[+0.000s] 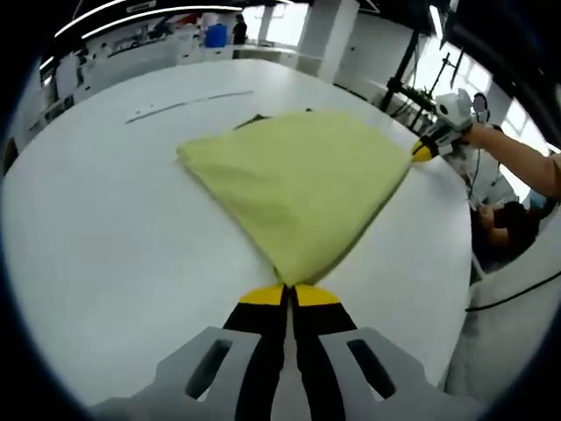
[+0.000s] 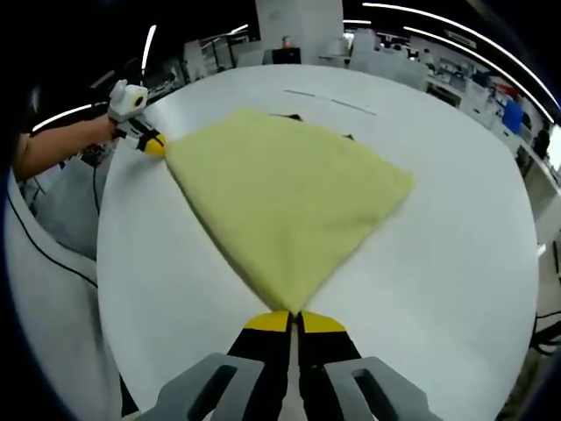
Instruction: Fold the garment on the visible template until the final outline fits inside the template.
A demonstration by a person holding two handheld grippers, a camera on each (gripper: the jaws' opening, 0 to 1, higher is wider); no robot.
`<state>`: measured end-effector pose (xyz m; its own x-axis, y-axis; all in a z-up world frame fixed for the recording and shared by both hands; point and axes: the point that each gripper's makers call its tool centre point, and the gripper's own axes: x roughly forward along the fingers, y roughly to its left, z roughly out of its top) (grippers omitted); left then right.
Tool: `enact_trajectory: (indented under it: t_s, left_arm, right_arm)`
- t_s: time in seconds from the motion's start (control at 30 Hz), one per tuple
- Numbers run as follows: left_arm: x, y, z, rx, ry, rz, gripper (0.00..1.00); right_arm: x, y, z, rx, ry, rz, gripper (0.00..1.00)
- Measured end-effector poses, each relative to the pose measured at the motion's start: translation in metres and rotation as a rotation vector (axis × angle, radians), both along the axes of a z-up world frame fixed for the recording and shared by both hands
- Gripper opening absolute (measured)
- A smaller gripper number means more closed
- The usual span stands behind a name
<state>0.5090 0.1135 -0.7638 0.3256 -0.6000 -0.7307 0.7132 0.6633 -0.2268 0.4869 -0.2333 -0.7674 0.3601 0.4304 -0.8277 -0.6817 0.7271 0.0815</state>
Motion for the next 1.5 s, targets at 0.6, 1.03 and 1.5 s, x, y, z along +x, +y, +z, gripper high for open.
enact_trajectory:
  t_s: [0.6, 1.03, 1.5]
  left_arm:
    - [-0.005, 0.005, 0.03, -0.087, -0.085, 0.105, 0.4]
    - [-0.025, 0.005, 0.059, -0.155, -0.164, 0.146, 0.74]
    - [-0.048, 0.002, 0.081, -0.188, -0.187, 0.149, 0.9]
  right_arm:
    - [-0.013, -0.005, 0.021, 0.075, -0.079, -0.065, 0.31]
    - [-0.027, -0.006, 0.045, 0.172, -0.166, -0.149, 0.67]
    - [-0.039, -0.001, 0.06, 0.223, -0.183, -0.18, 0.74]
